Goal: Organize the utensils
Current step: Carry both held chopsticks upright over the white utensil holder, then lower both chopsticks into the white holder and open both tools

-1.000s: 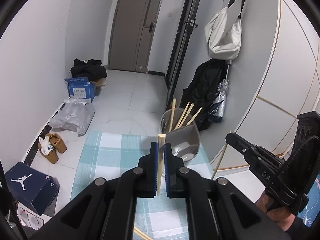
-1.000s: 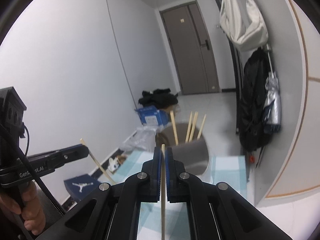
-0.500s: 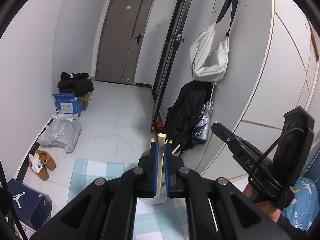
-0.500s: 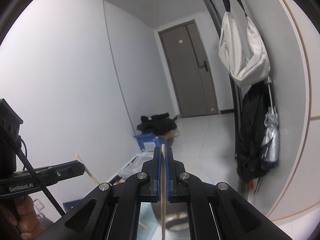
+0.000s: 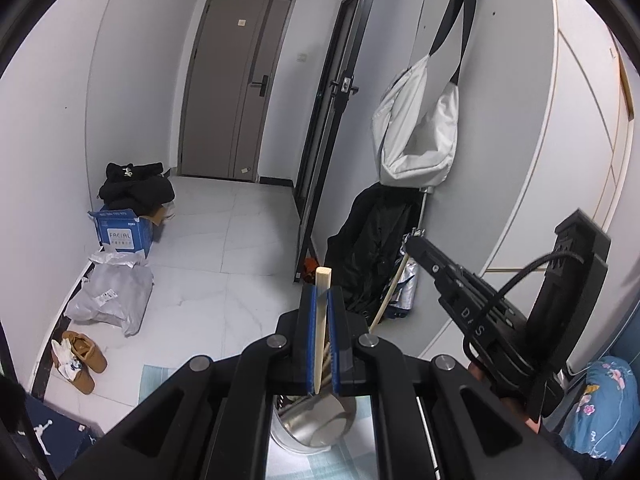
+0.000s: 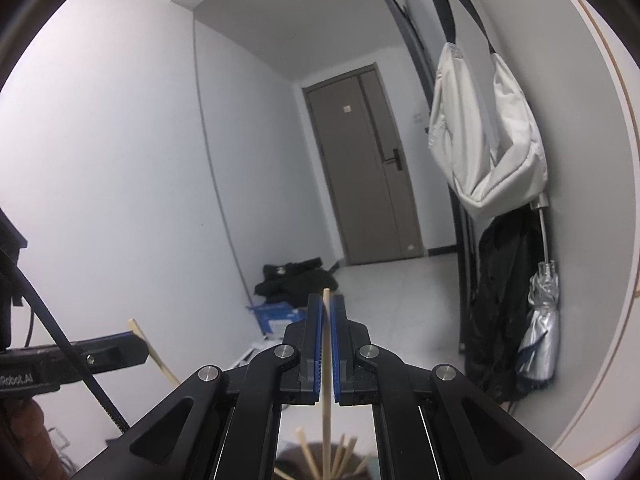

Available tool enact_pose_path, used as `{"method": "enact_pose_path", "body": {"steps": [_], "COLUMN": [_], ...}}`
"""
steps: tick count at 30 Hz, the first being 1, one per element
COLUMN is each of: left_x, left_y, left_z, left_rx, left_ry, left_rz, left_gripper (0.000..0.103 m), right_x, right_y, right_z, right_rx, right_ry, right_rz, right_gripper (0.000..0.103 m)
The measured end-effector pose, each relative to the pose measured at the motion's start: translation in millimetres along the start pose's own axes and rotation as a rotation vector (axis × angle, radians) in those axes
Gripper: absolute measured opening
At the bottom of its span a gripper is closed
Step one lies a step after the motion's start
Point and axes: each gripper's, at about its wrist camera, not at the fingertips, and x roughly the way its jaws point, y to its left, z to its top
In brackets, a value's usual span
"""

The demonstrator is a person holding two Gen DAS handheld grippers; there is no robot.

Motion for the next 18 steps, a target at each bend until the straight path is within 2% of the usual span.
{"method": "enact_pose_path", "body": {"steps": [9,18], "left_x": [33,53], "left_y": [12,6], "left_z": [0,-5], "left_rx": [0.011,0.107], "left_ry": [0.057,0.112], "left_rz": [0.014,0.002], "left_gripper": [0.002,0.002], "right_x": [35,39], "right_y": [-21,-27], "right_z": [-14,-33], "right_rx": [0.021,0.005], "right_ry": [0.023,0.025], "right_rz": [-0.014,0.036], "right_gripper": [0.003,0.003]}}
